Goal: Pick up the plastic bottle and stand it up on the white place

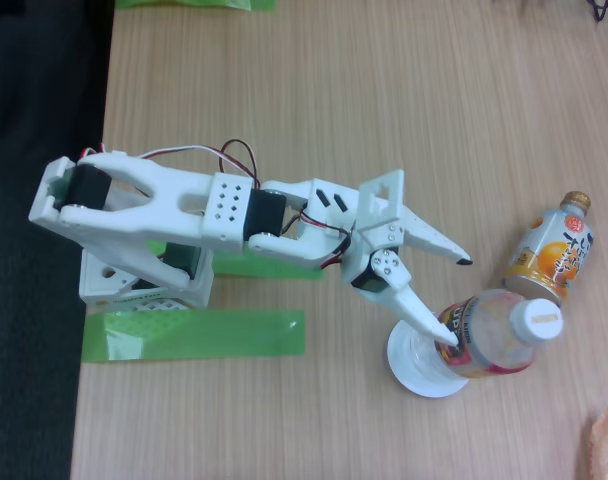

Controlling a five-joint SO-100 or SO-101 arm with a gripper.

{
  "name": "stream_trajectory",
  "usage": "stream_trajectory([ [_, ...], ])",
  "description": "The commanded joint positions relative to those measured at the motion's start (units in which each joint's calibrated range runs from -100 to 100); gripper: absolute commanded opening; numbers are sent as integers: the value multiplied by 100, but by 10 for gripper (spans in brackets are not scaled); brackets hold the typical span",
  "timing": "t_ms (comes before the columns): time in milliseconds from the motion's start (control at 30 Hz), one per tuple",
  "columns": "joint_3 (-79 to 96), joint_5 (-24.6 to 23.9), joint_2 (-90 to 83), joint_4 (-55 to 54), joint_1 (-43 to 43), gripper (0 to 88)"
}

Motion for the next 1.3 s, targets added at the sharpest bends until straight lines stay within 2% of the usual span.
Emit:
stream_trajectory([
  [0, -45, 23, -97, -45, 58, 369],
  [200, -72, 28, -105, -45, 81, 373],
  [333, -91, 28, -223, -45, 162, 418],
  [433, 0, 28, -509, -45, 221, 440],
  [867, 951, 233, -2373, -36, 177, 435],
  [1067, 1449, 968, -3734, -36, 206, 433],
  [1267, 2263, 2290, -4952, -36, 214, 433],
])
